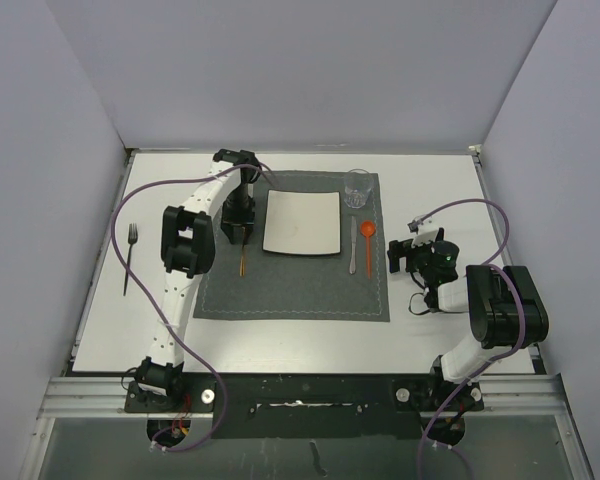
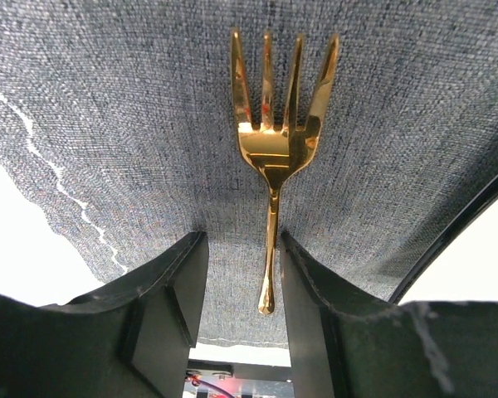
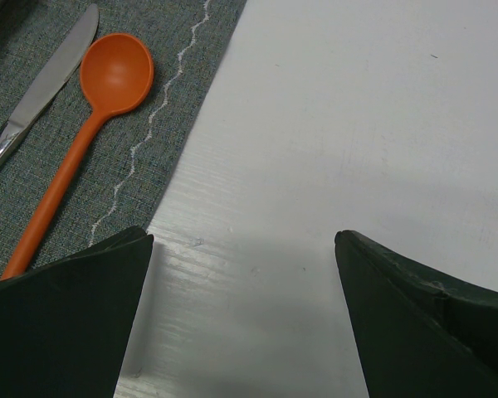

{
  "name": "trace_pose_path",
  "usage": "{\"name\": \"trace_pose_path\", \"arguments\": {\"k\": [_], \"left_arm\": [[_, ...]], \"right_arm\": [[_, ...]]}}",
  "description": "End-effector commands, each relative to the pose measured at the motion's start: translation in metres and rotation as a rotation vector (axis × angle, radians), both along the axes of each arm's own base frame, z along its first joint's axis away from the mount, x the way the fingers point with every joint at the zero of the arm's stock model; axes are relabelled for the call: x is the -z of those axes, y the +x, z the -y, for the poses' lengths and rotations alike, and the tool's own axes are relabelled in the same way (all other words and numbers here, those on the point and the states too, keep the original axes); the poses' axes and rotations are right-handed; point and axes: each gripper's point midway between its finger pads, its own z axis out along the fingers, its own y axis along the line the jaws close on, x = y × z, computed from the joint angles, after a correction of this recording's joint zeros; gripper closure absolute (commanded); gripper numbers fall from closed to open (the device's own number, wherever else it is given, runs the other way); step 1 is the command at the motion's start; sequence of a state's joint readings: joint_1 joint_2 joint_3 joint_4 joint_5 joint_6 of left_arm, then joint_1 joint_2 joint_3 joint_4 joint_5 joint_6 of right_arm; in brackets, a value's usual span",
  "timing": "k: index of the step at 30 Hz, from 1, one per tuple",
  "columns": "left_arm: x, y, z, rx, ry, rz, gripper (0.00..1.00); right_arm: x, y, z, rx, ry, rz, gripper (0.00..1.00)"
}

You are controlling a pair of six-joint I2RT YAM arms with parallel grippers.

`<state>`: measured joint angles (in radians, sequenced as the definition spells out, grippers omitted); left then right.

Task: Set the dinner table for one person
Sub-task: Place the fork on the napkin.

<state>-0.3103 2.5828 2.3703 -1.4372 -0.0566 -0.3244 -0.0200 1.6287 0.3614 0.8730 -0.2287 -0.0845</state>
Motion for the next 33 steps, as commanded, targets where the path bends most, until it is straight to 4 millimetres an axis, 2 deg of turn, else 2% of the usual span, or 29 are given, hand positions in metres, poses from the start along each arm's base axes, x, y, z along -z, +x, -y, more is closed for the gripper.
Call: {"name": "trace_pose_path", "arguments": {"k": [1,7,12,19,23,29,33], "left_arm": [[0.013,0.001,0.001,0.005,0.015,0.002,0.6],[0.003,0.004,0.002,0.009,0.007,0.029,0.56],[-0.014,0.004,0.013,0.041,-0.043,0.057,0.55],[-0.055,0.01,0.019,0.066,-0.087,0.146,0.54],[-0.085,0.012,0.017,0.075,-0.096,0.214,0.53],[-0.124,0.013,0.002,0.065,-0.061,0.296,0.5],[-0.141,0.013,-0.033,0.009,0.007,0.325,0.48]], "right_arm": [[-0.021,0.015,0.001,0.0,0.004,0.079,0.02],[-0.021,0.015,0.001,0.001,0.003,0.079,0.02],[-0.021,0.015,0.001,0.0,0.003,0.079,0.02],[-0.021,0.015,0.001,0.0,0.003,0.079,0.02],[-0.021,0.015,0.001,0.001,0.004,0.078,0.02],[-0.021,0.015,0.001,0.0,0.003,0.077,0.02],[-0.021,0.015,0.001,0.0,0.003,0.079,0.02]]}}
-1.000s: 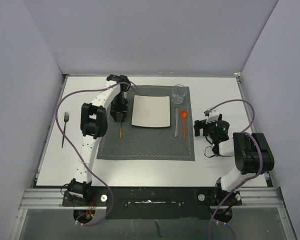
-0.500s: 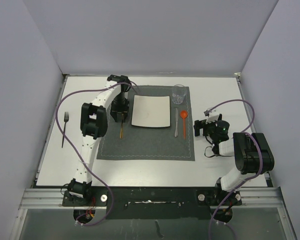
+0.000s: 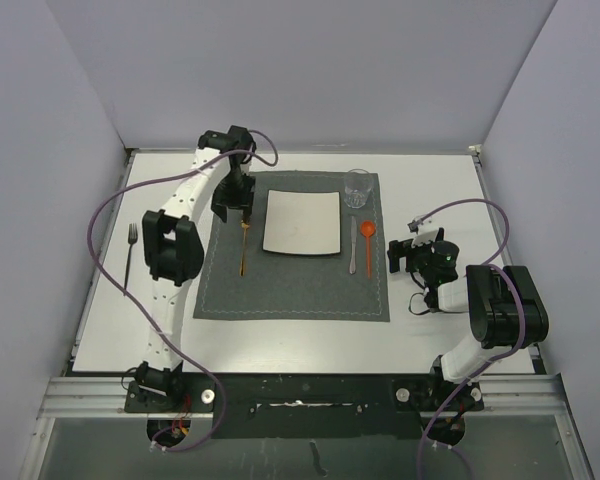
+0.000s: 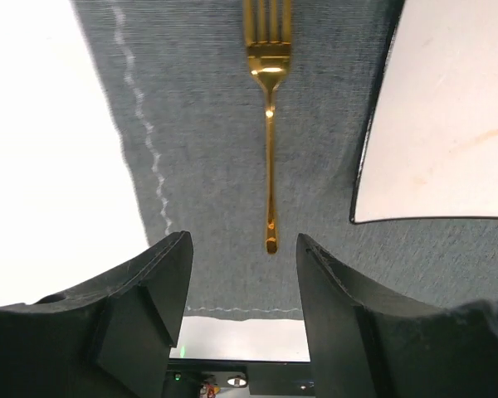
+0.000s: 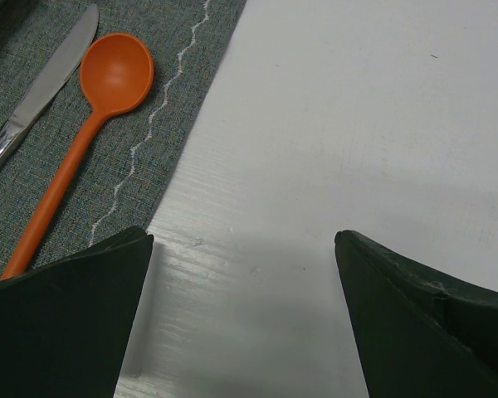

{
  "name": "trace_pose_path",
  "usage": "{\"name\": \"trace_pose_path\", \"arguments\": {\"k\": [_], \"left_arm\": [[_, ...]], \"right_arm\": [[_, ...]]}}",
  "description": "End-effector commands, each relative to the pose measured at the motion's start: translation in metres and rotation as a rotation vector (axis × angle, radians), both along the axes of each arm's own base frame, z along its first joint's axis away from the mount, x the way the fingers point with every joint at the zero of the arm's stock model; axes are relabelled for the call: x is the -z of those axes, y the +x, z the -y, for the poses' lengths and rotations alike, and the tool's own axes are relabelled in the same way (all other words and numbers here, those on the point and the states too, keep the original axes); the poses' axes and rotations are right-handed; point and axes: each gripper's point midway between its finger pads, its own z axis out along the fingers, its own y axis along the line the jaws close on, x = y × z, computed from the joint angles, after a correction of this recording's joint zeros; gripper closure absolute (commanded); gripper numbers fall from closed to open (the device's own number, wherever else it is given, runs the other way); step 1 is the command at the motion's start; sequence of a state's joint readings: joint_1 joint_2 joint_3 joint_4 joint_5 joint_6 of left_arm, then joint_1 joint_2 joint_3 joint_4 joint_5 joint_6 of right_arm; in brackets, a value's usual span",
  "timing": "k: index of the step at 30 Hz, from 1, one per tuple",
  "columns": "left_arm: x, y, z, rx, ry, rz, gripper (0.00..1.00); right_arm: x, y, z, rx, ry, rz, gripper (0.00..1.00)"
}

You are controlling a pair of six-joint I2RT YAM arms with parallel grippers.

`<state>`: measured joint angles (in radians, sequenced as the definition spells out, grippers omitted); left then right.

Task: Set the dinner table for one person
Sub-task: Place the fork on the napkin, then pick up the fork at the center of the board.

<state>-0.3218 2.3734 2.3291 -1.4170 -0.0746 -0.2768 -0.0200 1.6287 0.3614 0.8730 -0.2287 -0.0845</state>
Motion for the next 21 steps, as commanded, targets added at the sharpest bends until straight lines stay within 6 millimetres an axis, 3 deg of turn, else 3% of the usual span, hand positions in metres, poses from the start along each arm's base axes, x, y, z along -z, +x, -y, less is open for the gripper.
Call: {"name": "trace_pose_path", "arguments": {"k": [1,4,6,9,13,21], "left_arm": [[-0.061,0.004,-0.051,-0.087,0.051,0.134,0.48],[-0.055,0.001,-0.084,-0.142,0.044,0.115,0.49],[-0.047,0.0,-0.097,-0.152,0.035,0.108,0.55],[-0.034,-0.001,-0.103,-0.16,0.023,0.082,1.0],[-0.011,0.002,-0.096,-0.154,-0.009,0.041,1.0],[0.022,0.025,-0.077,-0.161,-0.096,0.02,1.0]], "right_arm": [[-0.021,0.015,0.001,0.0,0.003,0.079,0.02],[-0.021,0.015,0.001,0.0,0.004,0.079,0.02],[-0.021,0.015,0.001,0.0,0.004,0.079,0.02],[-0.021,0.015,0.001,0.001,0.004,0.079,0.02],[-0.021,0.015,0.001,0.0,0.003,0.079,0.02],[-0.021,0.015,0.001,0.001,0.003,0.078,0.02]]}}
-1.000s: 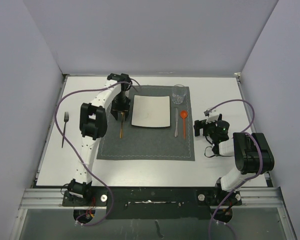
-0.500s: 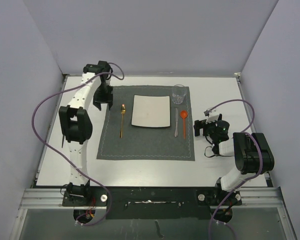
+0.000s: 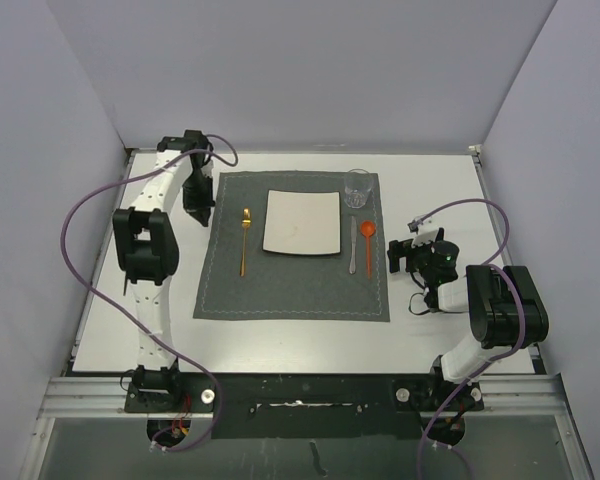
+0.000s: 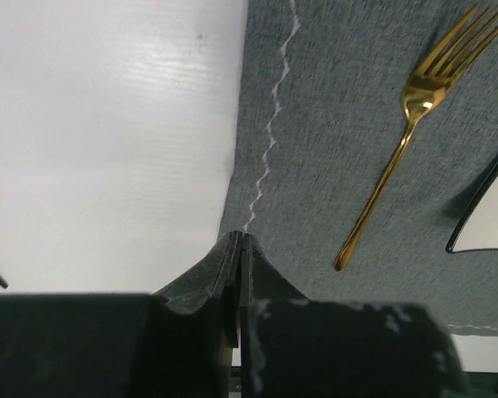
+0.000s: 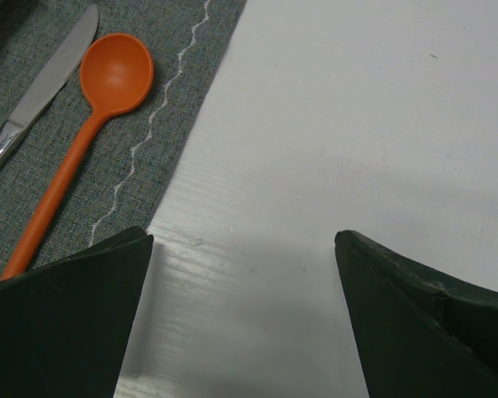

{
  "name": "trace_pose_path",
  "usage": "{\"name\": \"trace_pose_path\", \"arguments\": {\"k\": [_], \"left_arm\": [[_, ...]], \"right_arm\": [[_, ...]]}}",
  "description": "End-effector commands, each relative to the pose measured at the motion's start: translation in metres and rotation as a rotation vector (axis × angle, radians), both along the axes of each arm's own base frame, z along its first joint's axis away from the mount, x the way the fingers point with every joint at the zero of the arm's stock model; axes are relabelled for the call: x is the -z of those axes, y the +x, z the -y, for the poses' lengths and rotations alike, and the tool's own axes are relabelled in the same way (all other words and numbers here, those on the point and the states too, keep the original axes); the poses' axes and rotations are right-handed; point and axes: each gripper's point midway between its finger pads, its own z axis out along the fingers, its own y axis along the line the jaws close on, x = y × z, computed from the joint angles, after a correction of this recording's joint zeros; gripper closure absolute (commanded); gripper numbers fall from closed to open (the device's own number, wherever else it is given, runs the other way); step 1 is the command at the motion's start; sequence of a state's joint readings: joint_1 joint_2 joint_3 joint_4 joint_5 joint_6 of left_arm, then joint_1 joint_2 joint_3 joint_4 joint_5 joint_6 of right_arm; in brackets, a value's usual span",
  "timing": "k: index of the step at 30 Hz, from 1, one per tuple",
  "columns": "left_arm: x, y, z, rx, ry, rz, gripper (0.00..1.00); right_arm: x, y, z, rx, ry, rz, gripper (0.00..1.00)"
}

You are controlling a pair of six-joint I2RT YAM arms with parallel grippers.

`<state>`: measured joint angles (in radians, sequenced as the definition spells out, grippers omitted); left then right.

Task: Set the dinner table for one person
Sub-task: Pick up the fork at the center of the board.

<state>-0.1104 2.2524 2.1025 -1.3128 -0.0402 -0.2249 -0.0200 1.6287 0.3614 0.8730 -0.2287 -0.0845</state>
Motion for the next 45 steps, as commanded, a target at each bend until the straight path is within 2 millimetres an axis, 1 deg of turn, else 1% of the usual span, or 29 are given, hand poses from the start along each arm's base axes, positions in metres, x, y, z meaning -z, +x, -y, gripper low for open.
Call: {"name": "trace_pose_path", "arguments": {"k": [1,5,7,10,13,17,21,22,25,29,31,33,36,39,41,45], "left_arm": [[0.024,0.027,0.015,-0.009,-0.076,0.028,1.0],[0.048,0.028,0.02,-0.015,-0.095,-0.005,1.0],[0.057,0.025,0.013,-0.03,-0.069,-0.026,1.0],[0.062,0.024,-0.008,-0.052,-0.032,-0.03,1.0],[0.059,0.021,-0.031,0.002,0.04,-0.011,1.0],[0.054,0.012,-0.061,0.052,0.122,-0.021,1.0],[0.044,0.0,-0.086,0.039,0.13,-0.02,1.0],[0.037,-0.001,-0.091,0.029,0.116,0.002,1.0],[0.024,-0.003,-0.089,0.026,0.048,0.069,1.0],[-0.002,0.003,-0.074,0.056,-0.034,0.16,1.0],[-0.017,0.005,-0.07,0.062,-0.05,0.19,1.0],[-0.03,0.004,-0.072,0.061,-0.044,0.216,1.0],[-0.045,0.001,-0.083,0.037,-0.044,0.265,1.0],[-0.05,-0.007,-0.103,0.004,-0.006,0.312,1.0],[-0.046,-0.016,-0.114,-0.016,0.02,0.34,1.0],[-0.048,-0.027,-0.124,-0.034,0.059,0.377,1.0]], "right_arm": [[-0.021,0.015,0.001,0.0,0.003,0.078,0.02],[-0.021,0.015,0.001,0.001,0.004,0.078,0.02],[-0.021,0.015,0.001,0.0,0.004,0.078,0.02],[-0.021,0.015,0.001,0.001,0.004,0.079,0.02],[-0.021,0.015,0.001,0.0,0.004,0.077,0.02],[-0.021,0.015,0.001,0.001,0.003,0.079,0.02],[-0.021,0.015,0.001,0.0,0.004,0.077,0.02],[-0.021,0.015,0.001,0.0,0.003,0.079,0.02],[-0.021,0.015,0.001,0.0,0.003,0.079,0.02],[-0.021,0.015,0.001,0.0,0.003,0.079,0.02],[-0.021,0.015,0.001,0.001,0.004,0.078,0.02],[-0.021,0.015,0.001,0.001,0.004,0.078,0.02],[-0.022,0.015,0.001,0.0,0.003,0.08,0.02],[-0.021,0.015,0.001,0.001,0.004,0.078,0.02],[-0.021,0.015,0.001,0.001,0.004,0.079,0.02],[-0.021,0.015,0.001,0.0,0.004,0.079,0.02]]}}
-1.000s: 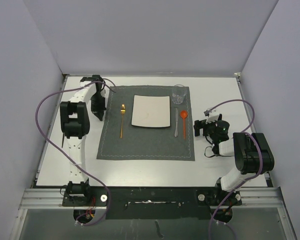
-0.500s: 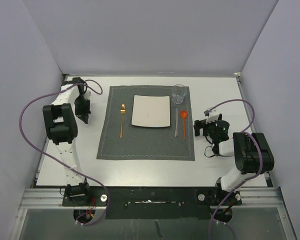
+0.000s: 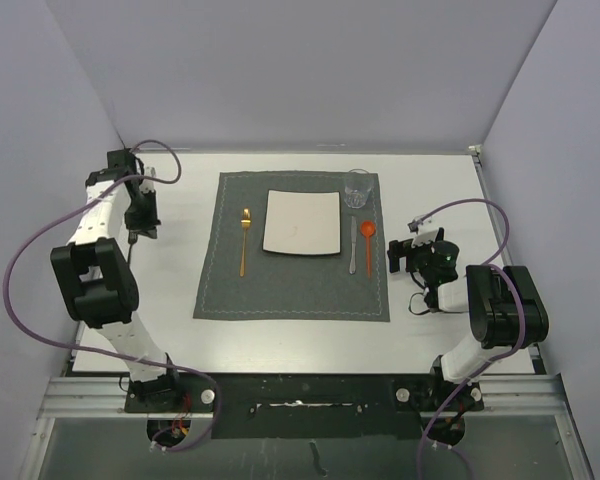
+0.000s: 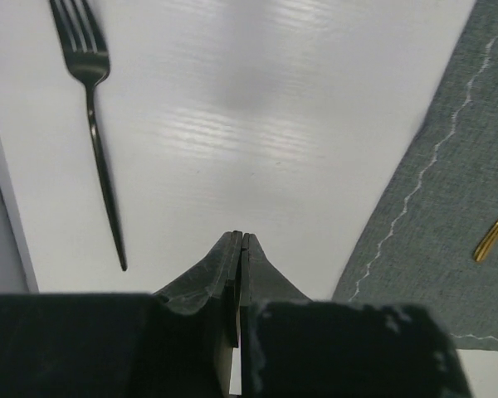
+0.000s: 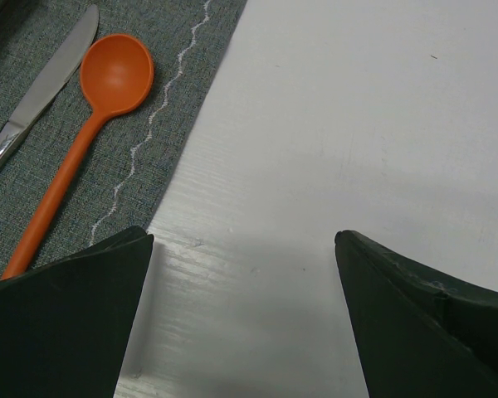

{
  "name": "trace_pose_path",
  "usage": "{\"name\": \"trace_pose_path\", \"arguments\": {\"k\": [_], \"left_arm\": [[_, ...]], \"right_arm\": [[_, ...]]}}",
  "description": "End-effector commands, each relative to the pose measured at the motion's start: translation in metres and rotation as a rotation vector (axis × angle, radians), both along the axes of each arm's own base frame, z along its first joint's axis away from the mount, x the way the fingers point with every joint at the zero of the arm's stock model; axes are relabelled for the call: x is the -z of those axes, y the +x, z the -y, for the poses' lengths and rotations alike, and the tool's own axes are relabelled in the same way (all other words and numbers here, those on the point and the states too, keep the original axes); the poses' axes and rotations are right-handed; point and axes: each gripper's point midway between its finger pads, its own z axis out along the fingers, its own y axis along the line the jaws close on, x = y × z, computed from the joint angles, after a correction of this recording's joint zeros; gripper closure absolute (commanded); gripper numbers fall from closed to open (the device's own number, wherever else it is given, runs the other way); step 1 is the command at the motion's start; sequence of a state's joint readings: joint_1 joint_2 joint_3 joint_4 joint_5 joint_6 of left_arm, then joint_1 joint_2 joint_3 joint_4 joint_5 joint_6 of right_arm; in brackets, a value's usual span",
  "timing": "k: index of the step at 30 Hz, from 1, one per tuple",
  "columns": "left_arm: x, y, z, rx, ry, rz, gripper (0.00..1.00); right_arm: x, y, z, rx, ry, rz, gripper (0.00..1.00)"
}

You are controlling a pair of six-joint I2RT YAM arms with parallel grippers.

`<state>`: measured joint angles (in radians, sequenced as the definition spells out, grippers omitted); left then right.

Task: Set the dinner table for one person
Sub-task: Pick up the fork at the center of the board.

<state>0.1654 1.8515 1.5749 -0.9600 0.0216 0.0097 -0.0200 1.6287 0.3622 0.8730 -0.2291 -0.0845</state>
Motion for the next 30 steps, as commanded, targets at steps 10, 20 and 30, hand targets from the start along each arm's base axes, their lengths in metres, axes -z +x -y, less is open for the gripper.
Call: {"name": "trace_pose_path", "arguments": {"k": [10,20,30], "left_arm": [[-0.039,-0.012,-0.031,-0.03,0.126,0.283,0.94],[-0.018,-0.012,-0.043,-0.051,0.041,0.224,0.64],[0.0,-0.008,-0.092,-0.152,0.001,0.179,0.49]], "right_arm": [[-0.021,0.015,0.001,0.001,0.003,0.078,0.02],[-0.021,0.015,0.001,0.001,0.004,0.077,0.02],[-0.021,0.015,0.001,-0.001,0.003,0.078,0.02]]}}
